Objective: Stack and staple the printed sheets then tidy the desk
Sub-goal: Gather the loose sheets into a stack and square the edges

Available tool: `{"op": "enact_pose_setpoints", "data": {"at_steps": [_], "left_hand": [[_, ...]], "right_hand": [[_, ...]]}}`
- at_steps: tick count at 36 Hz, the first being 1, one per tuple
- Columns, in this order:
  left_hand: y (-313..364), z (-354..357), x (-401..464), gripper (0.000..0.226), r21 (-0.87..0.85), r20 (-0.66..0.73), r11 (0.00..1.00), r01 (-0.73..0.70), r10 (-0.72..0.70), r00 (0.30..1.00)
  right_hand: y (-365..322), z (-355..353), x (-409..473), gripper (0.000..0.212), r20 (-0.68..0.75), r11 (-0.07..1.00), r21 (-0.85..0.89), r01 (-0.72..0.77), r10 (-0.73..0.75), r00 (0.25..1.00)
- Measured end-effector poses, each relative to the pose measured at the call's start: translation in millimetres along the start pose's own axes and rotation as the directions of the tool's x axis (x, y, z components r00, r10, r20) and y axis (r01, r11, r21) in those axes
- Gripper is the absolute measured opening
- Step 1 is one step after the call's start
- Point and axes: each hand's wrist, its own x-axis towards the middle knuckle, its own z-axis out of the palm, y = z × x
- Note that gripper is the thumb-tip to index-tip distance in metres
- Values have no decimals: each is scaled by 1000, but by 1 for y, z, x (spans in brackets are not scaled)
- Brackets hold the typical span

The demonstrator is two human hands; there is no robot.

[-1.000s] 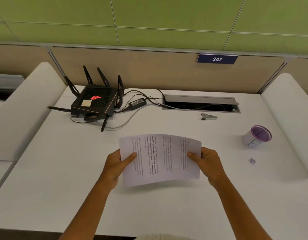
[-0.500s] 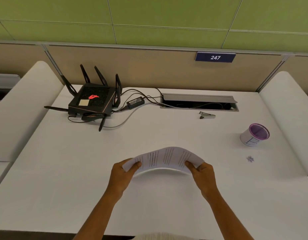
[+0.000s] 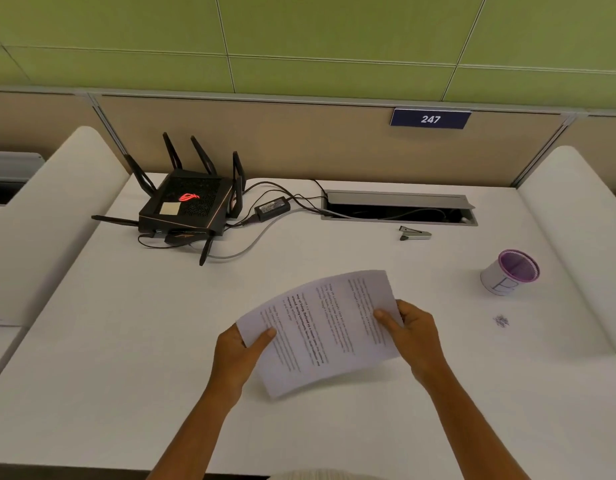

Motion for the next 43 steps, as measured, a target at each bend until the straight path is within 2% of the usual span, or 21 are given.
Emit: {"op": "enact_pose_setpoints", "data": {"at_steps": [7,12,18,23,28,35,43], "left_hand": [[-12,-4,4,66,124,4,989,-77,77,997],[0,12,6,63,203,124,962,-184,161,979],[29,40,8,56,174,286,942,-286,229,930],[38,55,8,40,89,348,974,-209,166,923],[37,64,6,17,120,324,976,-184,137,936],[30,77,9,21,144,278,983,-114,70,958],[25,87,18,21,115,237,992,-47,18,971]], "right_hand": [[-35,-15,21,8,151,975,-206,80,-49,987],[-50,-13,35,9,272,887,-424,181,-65,960],[-58,-3,45,10,375,789,-550,275,-60,925],[-64,3,46,3,441,753,-567,335,-66,895],[-65,5,50,2,469,750,-570,335,-38,882],[-64,6,57,19,477,731,-590,343,-27,878],[-62,6,73,22,480,734,-596,326,1,877]]}}
